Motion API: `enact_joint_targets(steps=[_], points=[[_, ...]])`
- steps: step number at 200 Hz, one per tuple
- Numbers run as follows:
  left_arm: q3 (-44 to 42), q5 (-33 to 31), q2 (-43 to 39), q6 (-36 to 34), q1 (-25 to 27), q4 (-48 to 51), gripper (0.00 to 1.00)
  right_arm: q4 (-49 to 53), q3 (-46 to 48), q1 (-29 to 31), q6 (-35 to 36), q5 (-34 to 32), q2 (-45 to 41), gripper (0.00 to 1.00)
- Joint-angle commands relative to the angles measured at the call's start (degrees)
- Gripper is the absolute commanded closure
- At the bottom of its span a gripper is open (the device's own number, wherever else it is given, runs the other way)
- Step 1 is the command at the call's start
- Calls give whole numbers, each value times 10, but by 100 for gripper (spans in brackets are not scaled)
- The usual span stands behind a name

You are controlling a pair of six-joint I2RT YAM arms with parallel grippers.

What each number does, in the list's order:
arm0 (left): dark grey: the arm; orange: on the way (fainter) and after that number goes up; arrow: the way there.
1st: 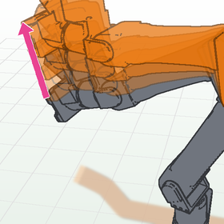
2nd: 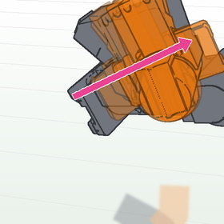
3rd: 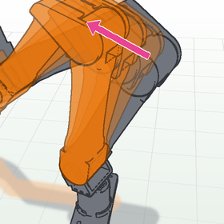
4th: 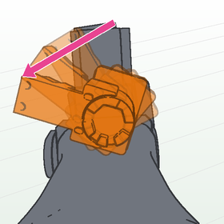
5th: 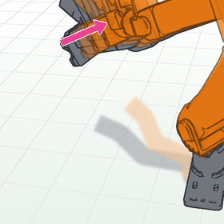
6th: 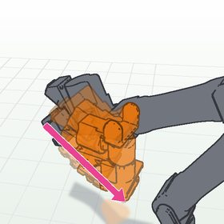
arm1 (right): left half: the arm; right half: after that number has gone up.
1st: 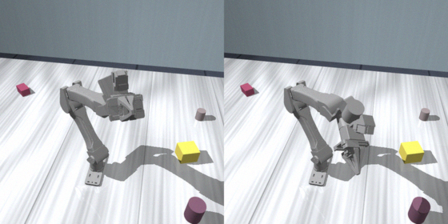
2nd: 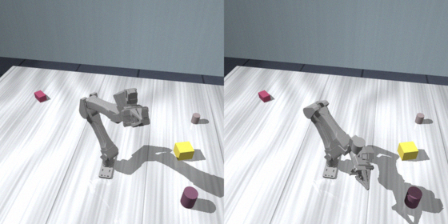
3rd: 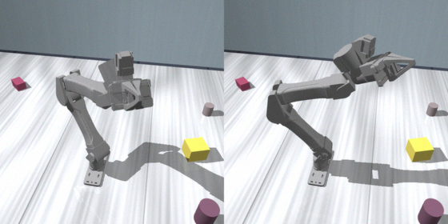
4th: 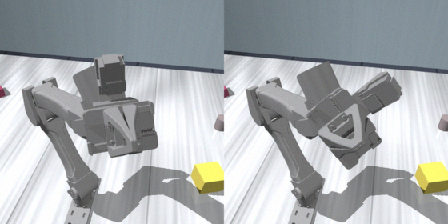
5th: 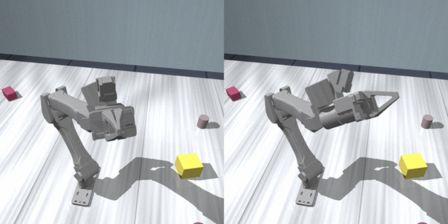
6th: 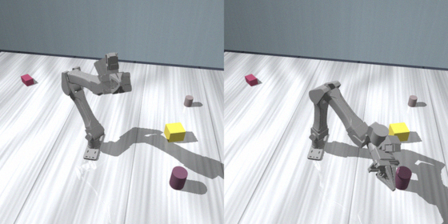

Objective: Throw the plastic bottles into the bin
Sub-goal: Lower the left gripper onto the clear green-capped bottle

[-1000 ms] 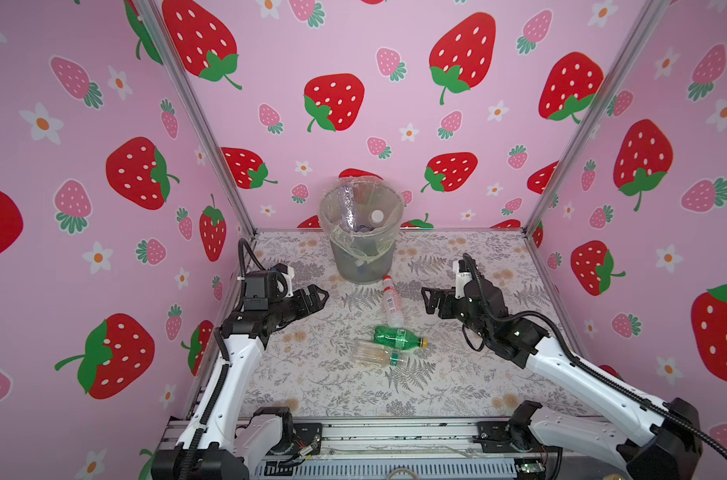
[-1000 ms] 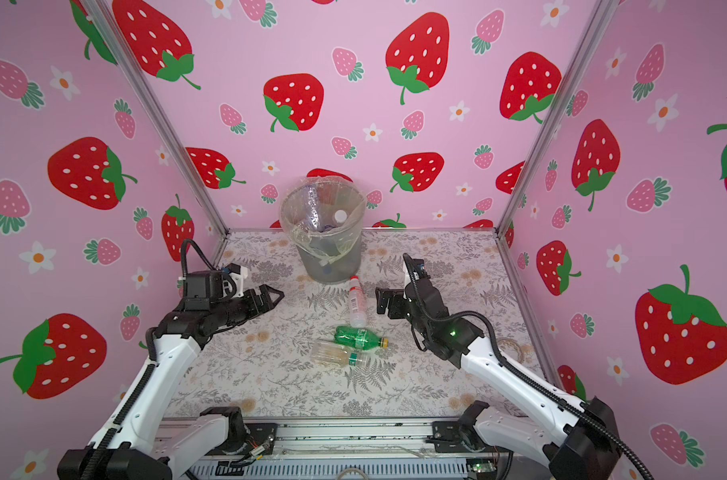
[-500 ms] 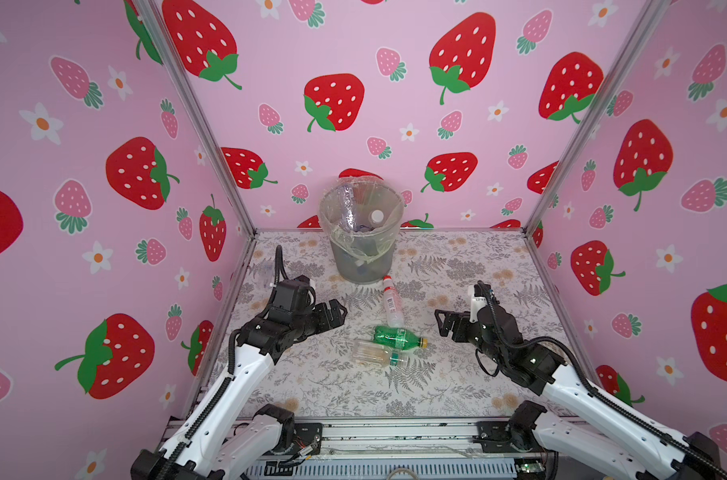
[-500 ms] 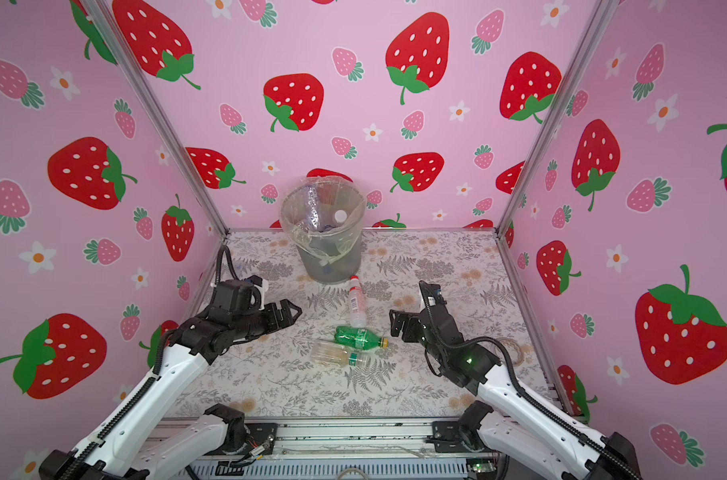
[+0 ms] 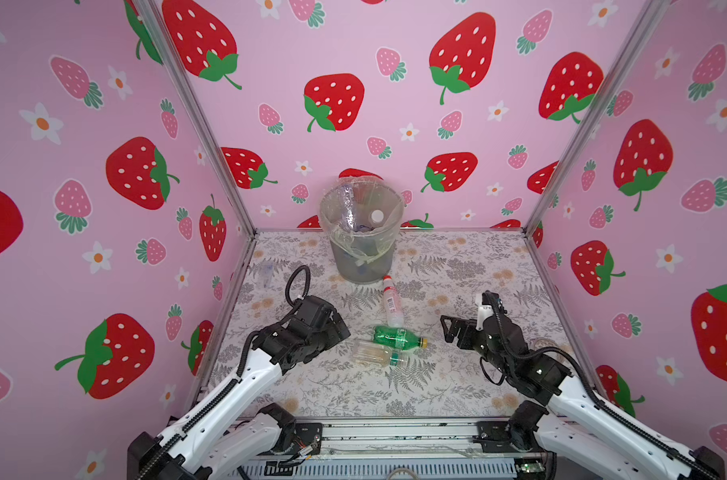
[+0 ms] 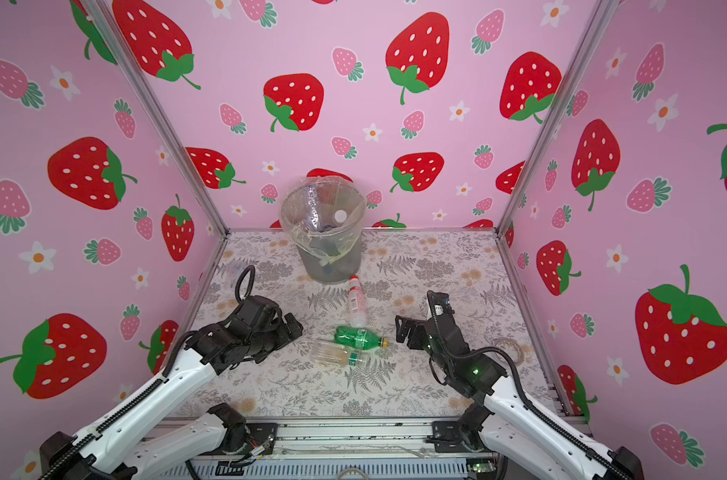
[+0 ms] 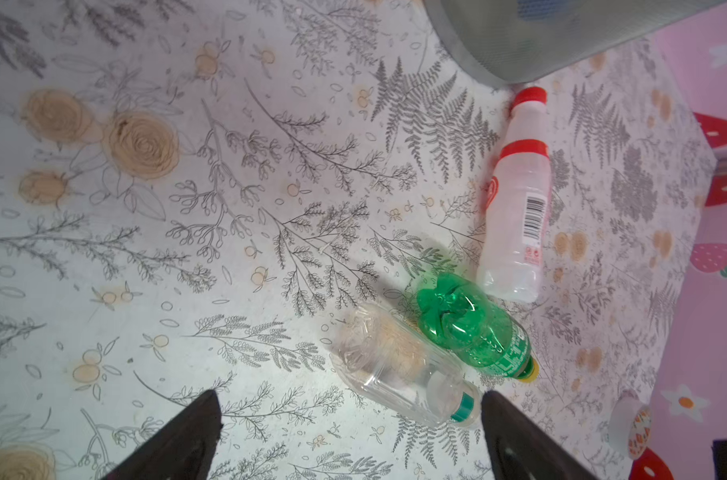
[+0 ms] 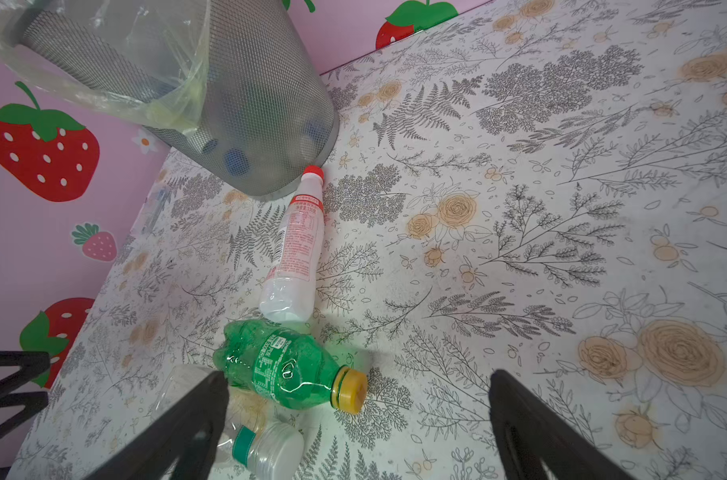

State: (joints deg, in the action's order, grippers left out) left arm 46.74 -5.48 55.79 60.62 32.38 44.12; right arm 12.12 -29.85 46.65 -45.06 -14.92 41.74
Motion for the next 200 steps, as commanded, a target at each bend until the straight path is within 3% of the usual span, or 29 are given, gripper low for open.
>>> enact_joint_targets(steps=[1,31,67,132,200], points=[[15,-60,6,88,25,31,1,13,14,2,-14,-14,-13,1],[12,-22,32,74,54,-35,1,15,21,2,-15,-15,-20,1],[13,-20,81,96,88,-62,1,15,27,2,-17,-16,-24,1],[15,-14,136,126,106,-84,1,17,41,2,-20,-19,-37,1],[16,40,210,170,114,-130,1,18,46,1,-21,-20,-45,1]])
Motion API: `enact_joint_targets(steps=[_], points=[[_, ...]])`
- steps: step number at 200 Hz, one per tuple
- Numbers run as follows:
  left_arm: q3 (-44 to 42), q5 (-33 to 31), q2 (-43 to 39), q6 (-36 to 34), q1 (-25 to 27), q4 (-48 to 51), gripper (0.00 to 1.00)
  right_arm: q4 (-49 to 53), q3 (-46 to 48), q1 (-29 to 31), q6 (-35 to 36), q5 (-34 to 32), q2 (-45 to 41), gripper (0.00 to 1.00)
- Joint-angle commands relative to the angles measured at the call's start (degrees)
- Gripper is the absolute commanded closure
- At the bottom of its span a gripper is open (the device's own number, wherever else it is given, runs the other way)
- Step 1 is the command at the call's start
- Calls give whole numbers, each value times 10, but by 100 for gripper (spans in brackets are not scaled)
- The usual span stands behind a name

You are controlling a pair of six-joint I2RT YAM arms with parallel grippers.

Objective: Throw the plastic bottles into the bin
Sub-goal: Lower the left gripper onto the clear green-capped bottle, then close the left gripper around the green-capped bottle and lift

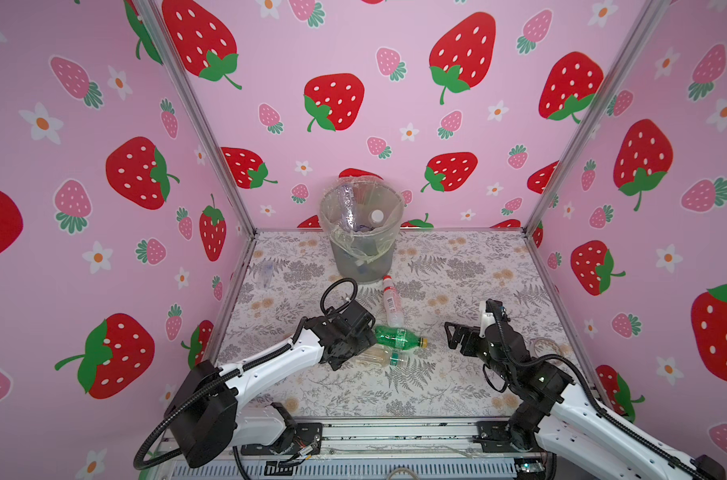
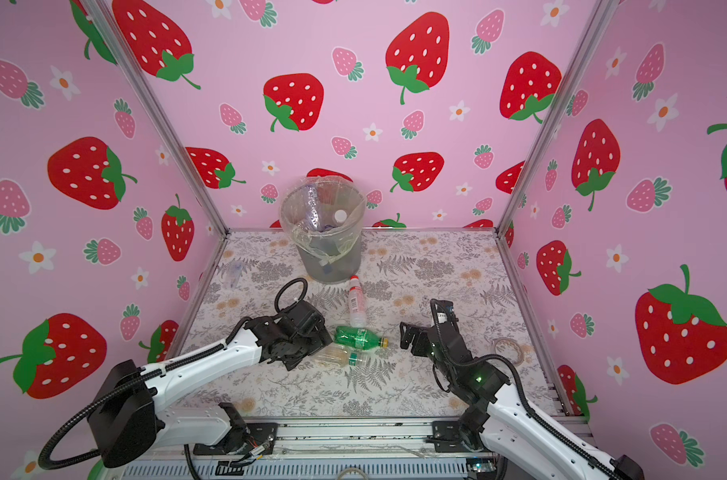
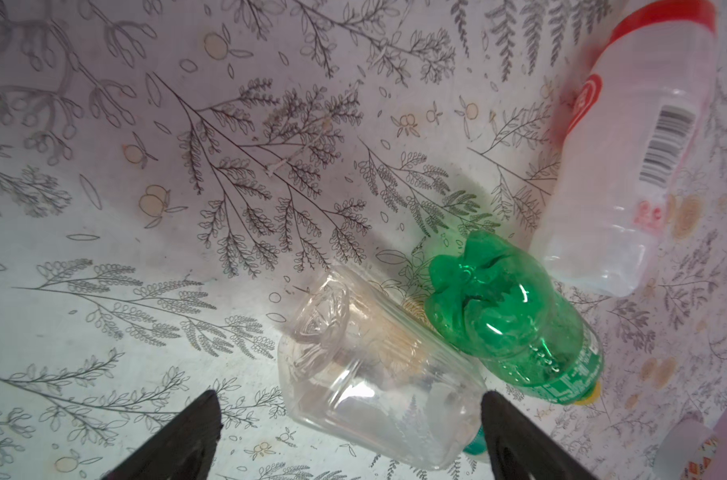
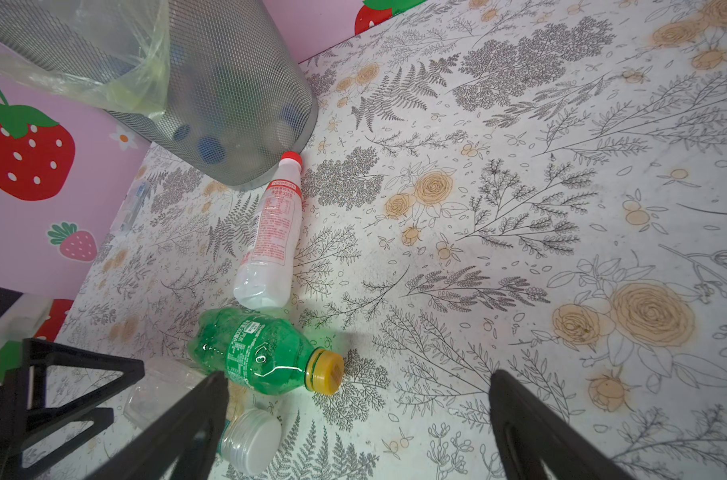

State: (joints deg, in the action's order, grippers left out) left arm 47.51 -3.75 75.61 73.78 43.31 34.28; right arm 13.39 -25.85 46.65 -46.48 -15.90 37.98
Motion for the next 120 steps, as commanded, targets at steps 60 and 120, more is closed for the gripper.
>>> enact_joint_targets(steps=[60,120], points=[[3,25,38,63,10,-52,1,10,8,2,-10,-18,-12,1],[-14,24,65,73,11,-64,0,14,7,2,-12,-24,-13,1]])
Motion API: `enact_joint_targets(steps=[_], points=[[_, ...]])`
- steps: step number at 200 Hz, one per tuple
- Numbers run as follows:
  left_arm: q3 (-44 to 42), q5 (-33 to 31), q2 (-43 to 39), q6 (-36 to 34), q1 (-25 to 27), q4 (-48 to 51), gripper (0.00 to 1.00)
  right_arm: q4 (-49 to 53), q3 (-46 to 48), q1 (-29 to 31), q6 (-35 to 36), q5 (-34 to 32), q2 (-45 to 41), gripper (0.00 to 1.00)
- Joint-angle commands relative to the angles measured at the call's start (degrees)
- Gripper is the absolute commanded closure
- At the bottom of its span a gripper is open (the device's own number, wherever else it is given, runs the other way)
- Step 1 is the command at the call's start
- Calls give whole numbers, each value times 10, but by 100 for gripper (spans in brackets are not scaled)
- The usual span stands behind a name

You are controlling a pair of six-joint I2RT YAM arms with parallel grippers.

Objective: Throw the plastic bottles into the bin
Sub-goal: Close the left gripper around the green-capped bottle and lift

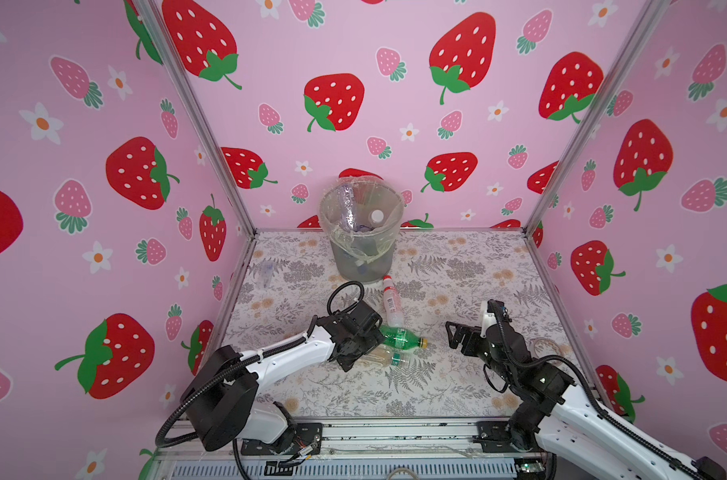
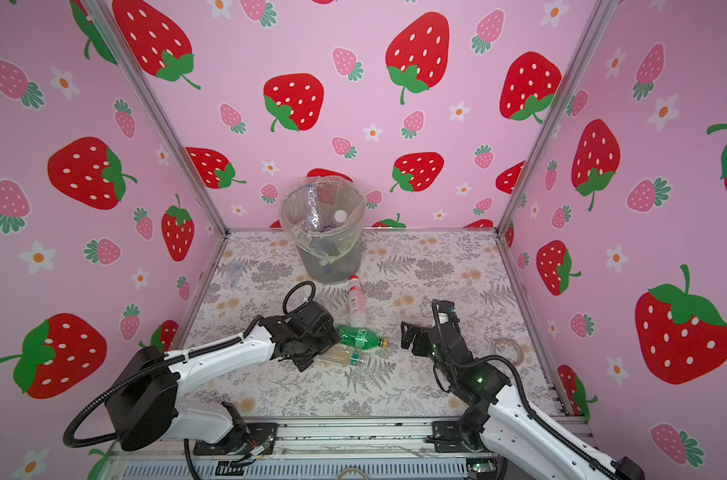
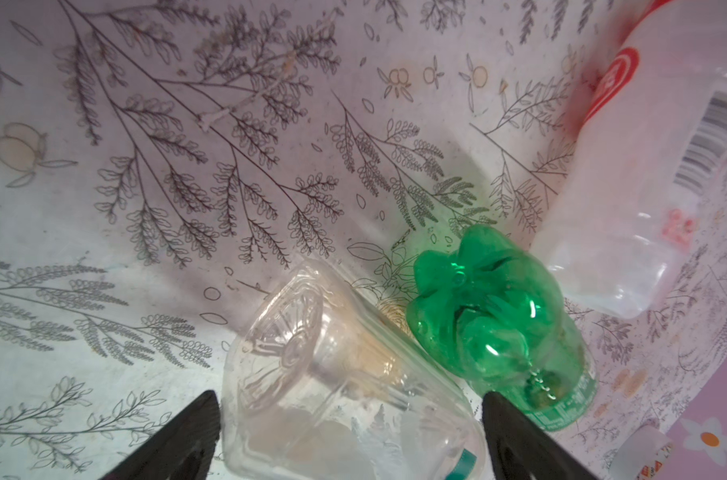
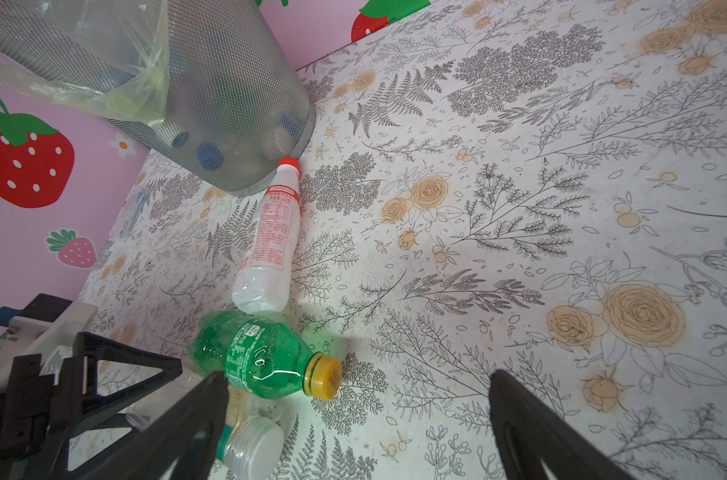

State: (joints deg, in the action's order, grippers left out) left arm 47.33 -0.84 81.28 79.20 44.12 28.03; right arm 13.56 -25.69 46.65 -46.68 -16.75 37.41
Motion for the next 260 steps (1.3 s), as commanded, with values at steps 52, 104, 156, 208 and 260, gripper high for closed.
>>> enact_joint_targets(steps=[52,104,156,208,260], points=[[-31,-10,11,19,2,-2,1,19,0,2,-10,-19,-9,1],[-42,0,10,21,2,-9,3,22,-3,1,-12,-22,-9,1],[-37,-8,-36,-52,2,-4,1,29,-2,2,-15,-21,-14,1],[-32,-47,-150,-267,-1,25,1,41,-1,2,-19,-21,-27,1],[84,79,-77,-563,-1,94,1,38,6,1,-23,-16,-26,1]])
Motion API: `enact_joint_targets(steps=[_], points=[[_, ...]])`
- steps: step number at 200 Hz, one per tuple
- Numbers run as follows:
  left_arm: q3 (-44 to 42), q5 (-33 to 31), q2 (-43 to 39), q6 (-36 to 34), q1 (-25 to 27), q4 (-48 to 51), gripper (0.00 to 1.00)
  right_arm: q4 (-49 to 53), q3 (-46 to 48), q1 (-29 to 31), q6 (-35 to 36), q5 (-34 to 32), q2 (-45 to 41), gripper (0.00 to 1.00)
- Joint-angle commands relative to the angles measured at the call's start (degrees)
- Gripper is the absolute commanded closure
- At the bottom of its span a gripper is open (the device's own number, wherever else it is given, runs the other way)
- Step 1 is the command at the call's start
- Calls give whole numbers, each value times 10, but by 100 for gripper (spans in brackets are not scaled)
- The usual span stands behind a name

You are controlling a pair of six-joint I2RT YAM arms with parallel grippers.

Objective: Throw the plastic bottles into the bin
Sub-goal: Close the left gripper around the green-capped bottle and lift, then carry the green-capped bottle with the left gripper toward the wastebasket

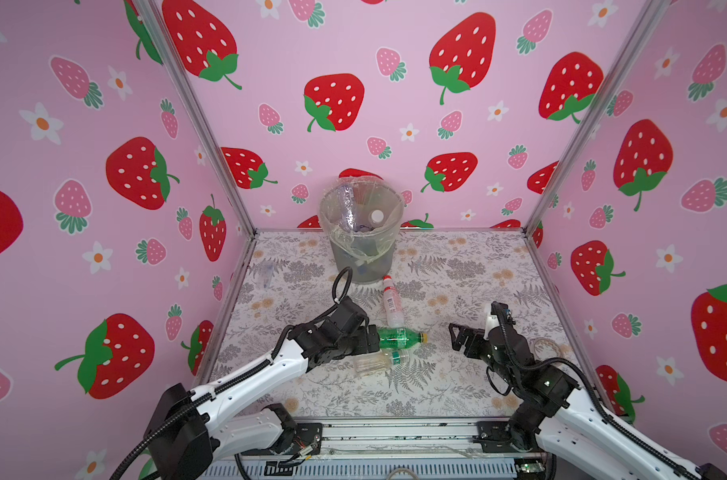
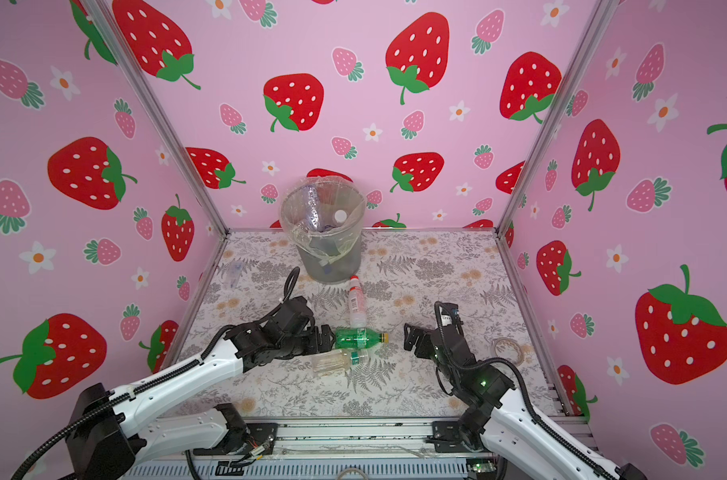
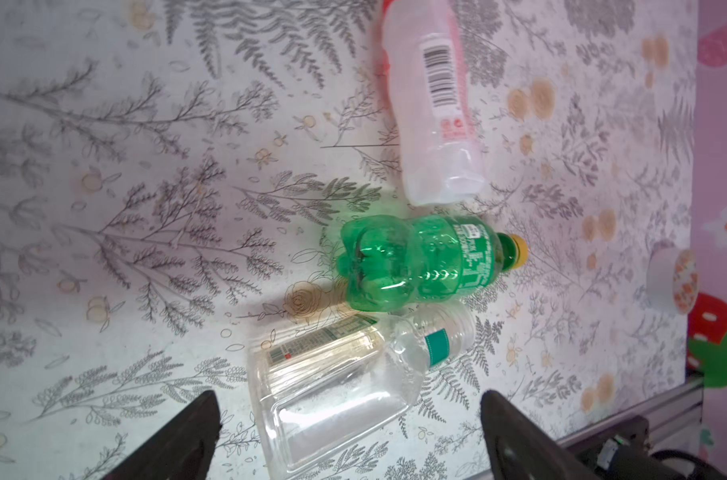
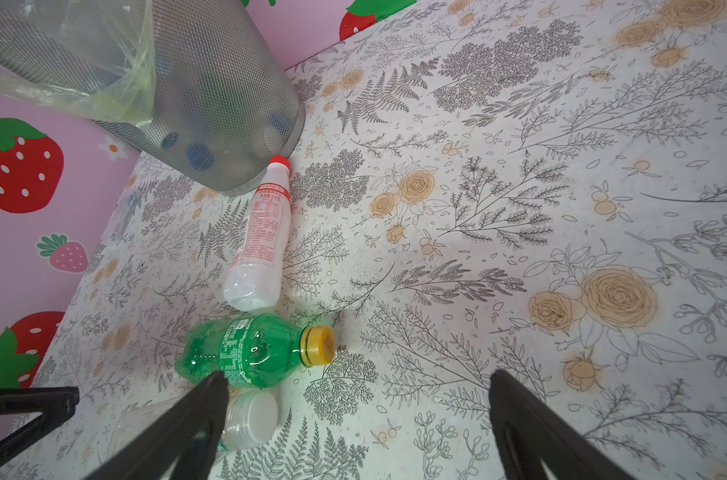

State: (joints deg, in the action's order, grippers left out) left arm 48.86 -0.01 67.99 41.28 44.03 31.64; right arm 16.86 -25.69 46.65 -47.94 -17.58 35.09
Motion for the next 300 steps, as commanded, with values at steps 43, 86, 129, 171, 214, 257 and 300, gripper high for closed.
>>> enact_joint_targets(steps=[43,86,129,171,214,257,300], points=[[183,22,205,-316,38,212,1,10,2,1,-12,-3,-4,1],[164,-21,187,-337,52,215,1,33,0,2,-13,-13,-20,1],[127,4,175,-375,58,203,1,25,1,2,-9,-16,-13,1],[130,-1,223,-376,61,199,0,29,-10,1,-6,-11,-5,1],[130,0,257,-375,61,195,4,34,-2,1,-9,-17,-33,1],[131,-12,277,-373,61,195,17,46,-1,2,-7,-22,-49,1],[135,-27,280,-366,70,200,34,48,-5,1,-7,-22,-53,1]])
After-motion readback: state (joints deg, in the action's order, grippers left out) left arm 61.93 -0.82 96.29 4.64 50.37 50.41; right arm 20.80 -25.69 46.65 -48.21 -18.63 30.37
